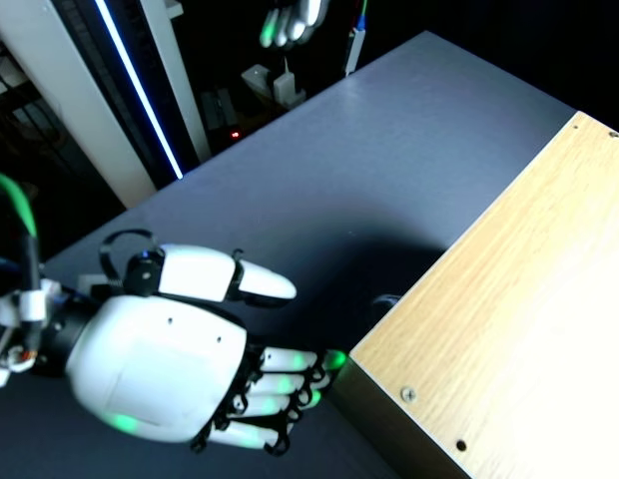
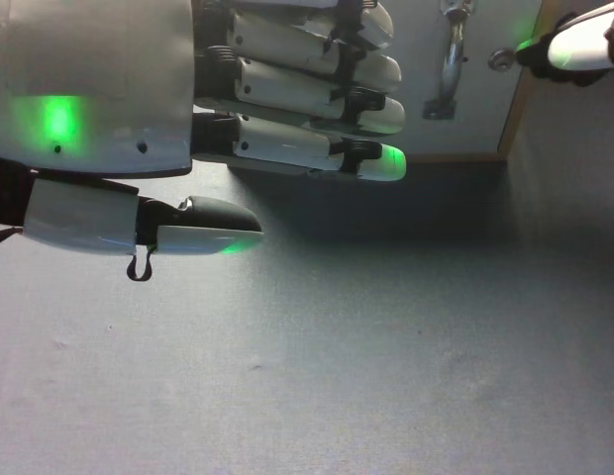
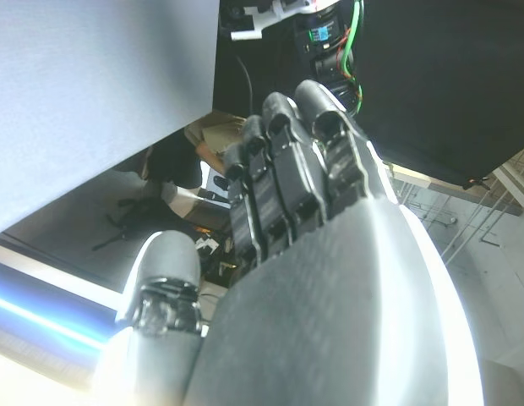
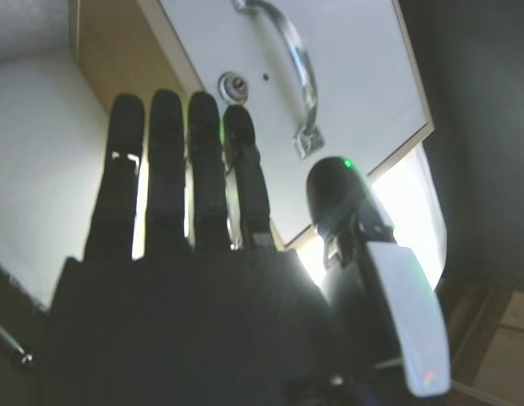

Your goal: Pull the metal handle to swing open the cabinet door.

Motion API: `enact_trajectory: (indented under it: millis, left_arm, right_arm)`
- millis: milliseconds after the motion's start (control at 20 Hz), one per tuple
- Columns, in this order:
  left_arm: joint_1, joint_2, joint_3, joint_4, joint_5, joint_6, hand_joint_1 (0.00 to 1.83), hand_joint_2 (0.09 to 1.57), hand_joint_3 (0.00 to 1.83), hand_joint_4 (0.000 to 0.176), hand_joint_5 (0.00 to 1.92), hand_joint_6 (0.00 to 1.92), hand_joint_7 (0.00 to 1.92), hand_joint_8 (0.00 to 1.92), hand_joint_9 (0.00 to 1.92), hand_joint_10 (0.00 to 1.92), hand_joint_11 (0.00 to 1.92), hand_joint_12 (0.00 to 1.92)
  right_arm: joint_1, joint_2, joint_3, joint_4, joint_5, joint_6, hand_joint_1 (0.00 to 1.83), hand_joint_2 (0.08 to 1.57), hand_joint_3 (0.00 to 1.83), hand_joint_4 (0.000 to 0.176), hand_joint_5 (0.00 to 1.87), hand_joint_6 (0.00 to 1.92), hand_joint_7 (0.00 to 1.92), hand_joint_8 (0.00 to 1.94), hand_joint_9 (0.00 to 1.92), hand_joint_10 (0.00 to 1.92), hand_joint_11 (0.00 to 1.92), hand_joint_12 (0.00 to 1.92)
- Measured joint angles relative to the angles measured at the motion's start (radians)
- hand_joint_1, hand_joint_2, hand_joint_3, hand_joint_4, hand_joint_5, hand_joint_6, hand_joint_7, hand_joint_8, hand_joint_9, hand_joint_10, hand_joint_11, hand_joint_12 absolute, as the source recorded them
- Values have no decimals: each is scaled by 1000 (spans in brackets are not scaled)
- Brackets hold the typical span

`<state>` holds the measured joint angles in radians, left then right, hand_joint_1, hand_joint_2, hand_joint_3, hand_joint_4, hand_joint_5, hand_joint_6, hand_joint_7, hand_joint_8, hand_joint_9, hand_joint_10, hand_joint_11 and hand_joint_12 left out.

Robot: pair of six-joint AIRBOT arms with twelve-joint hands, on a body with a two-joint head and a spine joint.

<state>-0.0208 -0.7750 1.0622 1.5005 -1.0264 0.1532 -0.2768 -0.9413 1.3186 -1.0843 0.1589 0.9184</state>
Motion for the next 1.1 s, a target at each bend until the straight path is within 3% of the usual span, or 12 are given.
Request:
enact_trajectory:
  millis: [200,1100]
  left_arm:
    - [0,0,0,0,0,0,0,1571,121,0,385,1,396,1,362,1,10,745]
    - [0,0,0,0,0,0,0,1571,120,0,376,1,393,1,358,1,10,744]
  right_arm:
    - [-3,0,-34,2,6,0,0,1571,118,0,408,2,397,3,356,3,0,904]
    - [-14,-68,-9,34,-26,0,0,1571,122,0,395,3,389,2,350,3,0,903]
